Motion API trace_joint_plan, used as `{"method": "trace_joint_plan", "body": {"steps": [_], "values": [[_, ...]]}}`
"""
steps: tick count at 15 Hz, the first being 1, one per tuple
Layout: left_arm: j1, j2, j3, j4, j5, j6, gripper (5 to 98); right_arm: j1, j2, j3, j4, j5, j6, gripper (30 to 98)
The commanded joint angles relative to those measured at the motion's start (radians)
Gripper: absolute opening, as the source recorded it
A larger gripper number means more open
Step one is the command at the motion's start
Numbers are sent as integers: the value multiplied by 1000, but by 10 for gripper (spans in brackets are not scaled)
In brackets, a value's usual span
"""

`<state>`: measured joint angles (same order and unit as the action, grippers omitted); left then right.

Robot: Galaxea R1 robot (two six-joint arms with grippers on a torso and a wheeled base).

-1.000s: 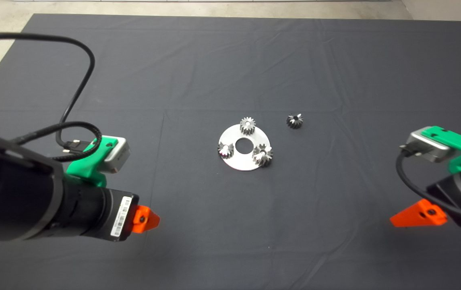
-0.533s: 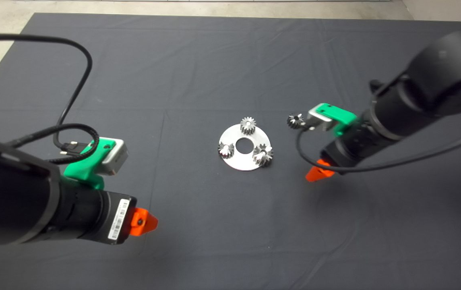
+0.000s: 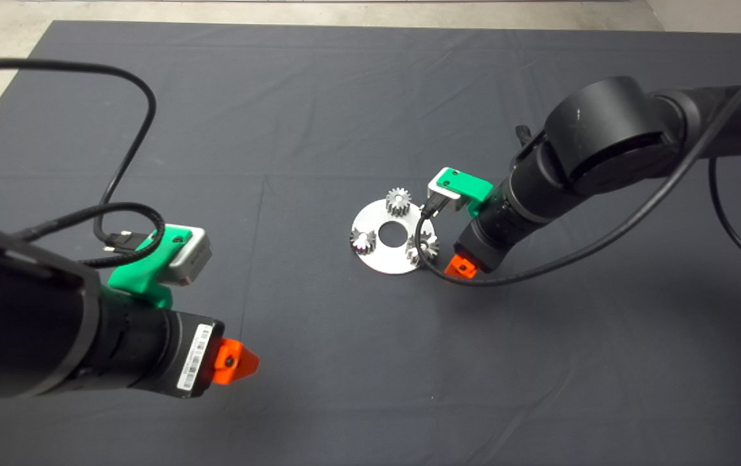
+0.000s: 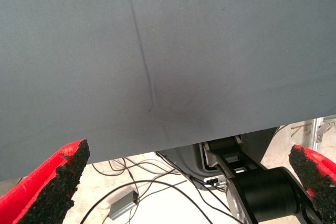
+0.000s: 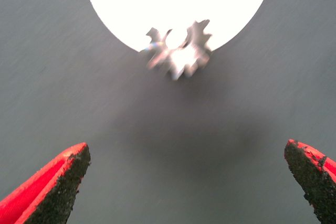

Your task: Remove an incorrectly installed larger gear and replace it with the correct smaller gear

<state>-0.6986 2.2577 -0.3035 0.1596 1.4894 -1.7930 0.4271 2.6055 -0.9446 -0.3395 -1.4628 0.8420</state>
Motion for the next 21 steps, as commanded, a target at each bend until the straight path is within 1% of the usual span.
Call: {"method": "trace_joint_plan", "body": {"steps": [1, 2, 4, 6, 9, 12, 17, 20, 21], "values": [[-16, 0, 18, -20, 0, 1, 977, -16, 53, -51, -72, 8, -37, 977], [-16, 0, 18, -20, 0, 1, 977, -17, 66, -64, -73, 12, -37, 977], [-16, 1, 18, -20, 0, 1, 977, -31, 99, -116, -104, 21, -38, 977], [-16, 1, 18, -20, 0, 3, 977, -42, 124, -141, -139, 22, -40, 977], [-15, 1, 20, -22, 0, 2, 977, -71, 131, -170, -190, 22, -41, 977], [-16, 3, 20, -22, 0, 3, 977, -88, 152, -192, -202, 22, -41, 977], [-15, 3, 20, -22, 0, 3, 977, -126, 158, -227, -204, 22, -44, 977], [-15, 3, 20, -22, 0, 3, 977, -128, 160, -227, -204, 19, -41, 952], [-15, 3, 20, -23, 0, 3, 977, -128, 160, -227, -204, 19, -43, 930]]}}
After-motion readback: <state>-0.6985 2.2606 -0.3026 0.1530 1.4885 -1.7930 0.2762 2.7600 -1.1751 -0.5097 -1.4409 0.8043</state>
